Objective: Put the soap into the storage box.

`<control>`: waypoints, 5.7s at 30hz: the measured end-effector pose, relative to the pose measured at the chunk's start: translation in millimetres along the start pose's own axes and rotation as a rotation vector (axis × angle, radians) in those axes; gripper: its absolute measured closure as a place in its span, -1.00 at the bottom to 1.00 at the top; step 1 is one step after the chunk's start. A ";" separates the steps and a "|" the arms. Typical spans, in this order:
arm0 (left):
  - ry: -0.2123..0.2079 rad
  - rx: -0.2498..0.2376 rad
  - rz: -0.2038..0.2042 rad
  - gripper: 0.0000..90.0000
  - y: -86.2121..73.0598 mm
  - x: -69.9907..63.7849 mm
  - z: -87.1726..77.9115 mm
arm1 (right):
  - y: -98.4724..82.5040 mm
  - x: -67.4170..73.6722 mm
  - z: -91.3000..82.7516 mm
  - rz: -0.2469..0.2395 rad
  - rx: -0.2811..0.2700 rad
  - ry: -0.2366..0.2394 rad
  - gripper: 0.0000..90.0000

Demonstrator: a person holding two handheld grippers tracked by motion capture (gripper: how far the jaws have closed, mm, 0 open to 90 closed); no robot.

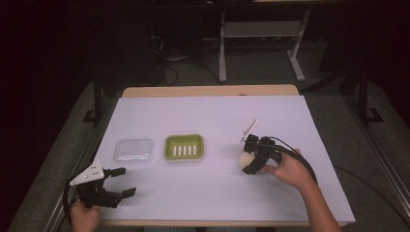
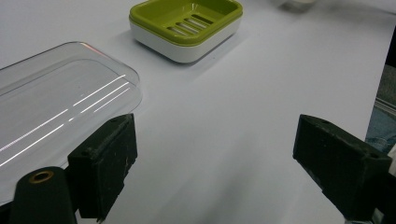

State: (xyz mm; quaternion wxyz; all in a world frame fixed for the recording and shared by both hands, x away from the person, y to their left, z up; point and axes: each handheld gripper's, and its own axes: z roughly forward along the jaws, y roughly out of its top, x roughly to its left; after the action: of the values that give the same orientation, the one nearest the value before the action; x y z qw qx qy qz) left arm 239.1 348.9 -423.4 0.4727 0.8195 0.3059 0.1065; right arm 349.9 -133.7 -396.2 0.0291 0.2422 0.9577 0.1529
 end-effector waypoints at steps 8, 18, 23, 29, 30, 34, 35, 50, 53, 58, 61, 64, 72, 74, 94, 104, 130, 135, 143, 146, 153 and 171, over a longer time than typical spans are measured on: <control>-0.002 -0.003 -0.001 -0.71 0.2 -0.6 0.5 | 16.4 -1.4 -8.9 -0.019 -0.022 0.015 -0.49; -0.005 0.003 0.004 -0.71 0.1 0.2 -0.5 | 48.0 -3.4 -16.8 -0.043 -0.059 0.040 -0.49; -0.006 0.001 0.003 -0.71 0.2 0.1 -0.5 | 63.3 -1.4 -16.2 -0.060 -0.049 0.049 -0.49; -0.006 -0.001 0.001 -0.71 0.2 0.1 -0.7 | 75.8 -1.7 -14.0 -0.076 -0.043 0.059 -0.49; -0.007 -0.001 0.002 -0.71 0.3 0.1 -0.7 | 77.3 -1.6 -13.9 -0.076 -0.042 0.062 -0.49; -0.007 -0.001 0.002 -0.71 0.3 0.0 -0.7 | 83.4 -1.3 -14.4 -0.085 -0.041 0.061 -0.49; -0.008 -0.002 0.001 -0.71 0.3 -0.1 -0.6 | 84.7 -1.3 -14.3 -0.089 -0.048 0.061 -0.49; -0.010 -0.003 0.006 -0.71 0.7 -0.4 -0.2 | 101.9 -1.1 -15.4 -0.109 -0.048 0.067 -0.49; -0.010 -0.003 0.004 -0.71 0.6 -0.4 -0.3 | 104.5 -1.2 -13.9 -0.112 -0.044 0.066 -0.49; -0.010 -0.004 0.002 -0.71 0.5 -0.4 -0.6 | 108.7 -0.6 -13.3 -0.119 -0.041 0.066 -0.49; -0.010 -0.004 0.006 -0.71 0.8 -0.4 -0.6 | 111.3 -0.3 -13.3 -0.125 -0.042 0.064 -0.49; -0.009 -0.003 0.007 -0.71 0.9 -0.5 -0.5 | 114.0 0.6 -14.2 -0.126 -0.041 0.063 -0.49; -0.006 0.001 0.012 -0.71 1.3 -1.0 -0.5 | 121.0 1.1 -14.6 -0.143 -0.052 0.067 -0.49; -0.006 0.000 0.011 -0.71 1.2 -1.1 -0.5 | 122.1 0.9 -13.9 -0.141 -0.051 0.070 -0.49; -0.006 -0.001 0.016 -0.71 1.3 -0.8 -1.0 | 146.6 3.8 -15.7 -0.177 -0.036 0.068 -0.49; -0.006 -0.006 0.016 -0.71 1.1 -0.3 -1.3 | 158.4 5.7 -14.5 -0.198 -0.048 0.081 -0.49; -0.003 -0.012 0.001 -0.71 0.3 -1.0 -2.3 | 184.8 10.8 -5.2 -0.239 -0.045 0.095 -0.49; -0.003 -0.009 0.007 -0.71 0.3 -0.7 -3.2 | 191.8 15.0 -4.0 -0.252 -0.048 0.099 -0.49; -0.004 -0.005 0.009 -0.71 0.2 -0.7 -3.5 | 199.0 18.2 3.3 -0.263 -0.047 0.104 -0.49; -0.005 -0.009 0.006 -0.71 0.1 -0.7 -3.4 | 200.6 18.7 6.3 -0.267 -0.042 0.103 -0.49; -0.004 -0.011 0.006 -0.71 0.1 -0.8 -3.6 | 203.7 19.1 11.1 -0.265 -0.048 0.109 -0.49; -0.005 -0.008 0.008 -0.71 -0.2 -0.2 -3.8 | 209.5 19.9 24.0 -0.269 -0.041 0.120 -0.49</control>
State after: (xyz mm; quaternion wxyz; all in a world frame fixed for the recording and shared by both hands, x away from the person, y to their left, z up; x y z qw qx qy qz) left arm 237.1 351.6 -421.6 0.4762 0.8193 0.3008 0.1075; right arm 430.8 57.5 -354.4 -0.0032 0.1012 0.9782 0.1813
